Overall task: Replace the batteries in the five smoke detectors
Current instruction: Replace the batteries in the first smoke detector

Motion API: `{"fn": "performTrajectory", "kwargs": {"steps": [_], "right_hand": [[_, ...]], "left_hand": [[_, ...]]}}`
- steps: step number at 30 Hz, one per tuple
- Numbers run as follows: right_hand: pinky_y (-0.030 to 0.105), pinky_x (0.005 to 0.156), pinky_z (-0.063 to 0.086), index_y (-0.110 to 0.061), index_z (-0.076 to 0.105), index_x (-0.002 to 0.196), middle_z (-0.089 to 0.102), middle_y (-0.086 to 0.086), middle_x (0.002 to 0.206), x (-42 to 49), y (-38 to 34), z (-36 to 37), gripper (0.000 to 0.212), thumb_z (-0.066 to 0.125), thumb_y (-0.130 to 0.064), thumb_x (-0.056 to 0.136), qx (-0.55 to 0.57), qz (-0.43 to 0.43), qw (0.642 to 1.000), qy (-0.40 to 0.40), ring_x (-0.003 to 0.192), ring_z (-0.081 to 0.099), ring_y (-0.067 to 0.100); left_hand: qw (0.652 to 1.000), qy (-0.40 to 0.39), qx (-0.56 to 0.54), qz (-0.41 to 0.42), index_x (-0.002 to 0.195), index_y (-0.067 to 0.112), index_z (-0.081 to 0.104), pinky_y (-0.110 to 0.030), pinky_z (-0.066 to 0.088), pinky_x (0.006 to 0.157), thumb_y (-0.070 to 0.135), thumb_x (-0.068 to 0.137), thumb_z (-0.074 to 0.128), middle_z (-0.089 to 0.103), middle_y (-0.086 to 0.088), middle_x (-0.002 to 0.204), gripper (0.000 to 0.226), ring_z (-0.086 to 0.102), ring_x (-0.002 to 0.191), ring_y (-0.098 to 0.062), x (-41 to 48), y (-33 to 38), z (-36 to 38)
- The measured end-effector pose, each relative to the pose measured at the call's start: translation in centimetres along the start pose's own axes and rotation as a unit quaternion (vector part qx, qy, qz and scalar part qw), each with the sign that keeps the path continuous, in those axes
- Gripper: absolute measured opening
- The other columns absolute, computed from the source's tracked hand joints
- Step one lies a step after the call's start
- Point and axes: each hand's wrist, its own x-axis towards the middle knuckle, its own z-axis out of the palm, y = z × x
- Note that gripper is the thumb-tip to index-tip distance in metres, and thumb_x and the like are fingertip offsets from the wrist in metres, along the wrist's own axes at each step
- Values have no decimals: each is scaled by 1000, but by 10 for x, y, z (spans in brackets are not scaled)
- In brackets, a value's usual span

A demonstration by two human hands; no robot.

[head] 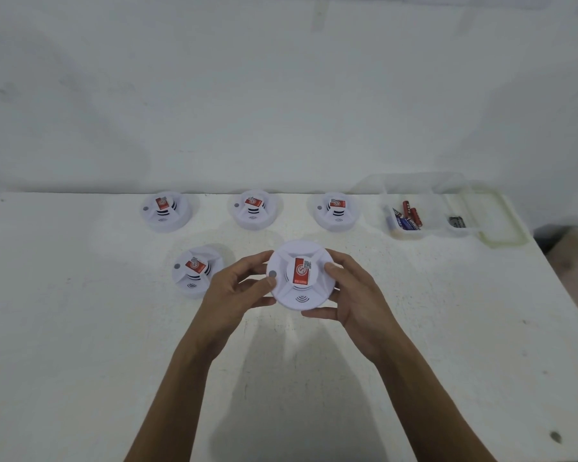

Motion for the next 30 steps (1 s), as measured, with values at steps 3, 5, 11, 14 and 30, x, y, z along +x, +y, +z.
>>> {"fn": "performTrajectory", "kwargs": {"steps": [3,5,11,14,30], "right_hand": [[48,77,58,-19,56,126,66,5,119,0,0,-1,31,51,-23,95,3,2,1000,0,102,68,27],[49,78,58,-18,57,126,66,5,119,0,0,-2,31,52,-21,96,10,4,1000,-4,102,68,28],[51,77,57,-17,60,124,68,4,116,0,1,-3,29,51,-19,96,20,0,1000,-5,103,67,27],[50,76,58,-17,60,123,68,4,116,0,1,-3,29,51,-18,96,23,0,1000,-2,101,68,27],[46,71,58,-17,61,122,68,5,116,1,4,-5,28,49,-16,97,27,-1,1000,-3,101,68,27]], "left_hand": [[1000,5,4,-2,123,25,61,-29,57,76,31,81,64,70,6,110,42,68,99,-16,0,0,0],[1000,3,6,-1,124,24,60,-32,58,78,32,81,64,69,5,112,44,68,100,-16,0,-1,0],[1000,5,8,-3,123,26,61,-32,58,77,33,80,64,69,7,111,44,67,99,-15,0,-1,-1],[1000,6,10,-3,121,28,61,-31,58,77,35,79,64,70,8,110,43,67,98,-14,0,-1,-1],[1000,5,22,-8,119,31,62,-33,57,80,34,80,63,70,10,109,39,67,99,-14,0,-1,-1]]}}
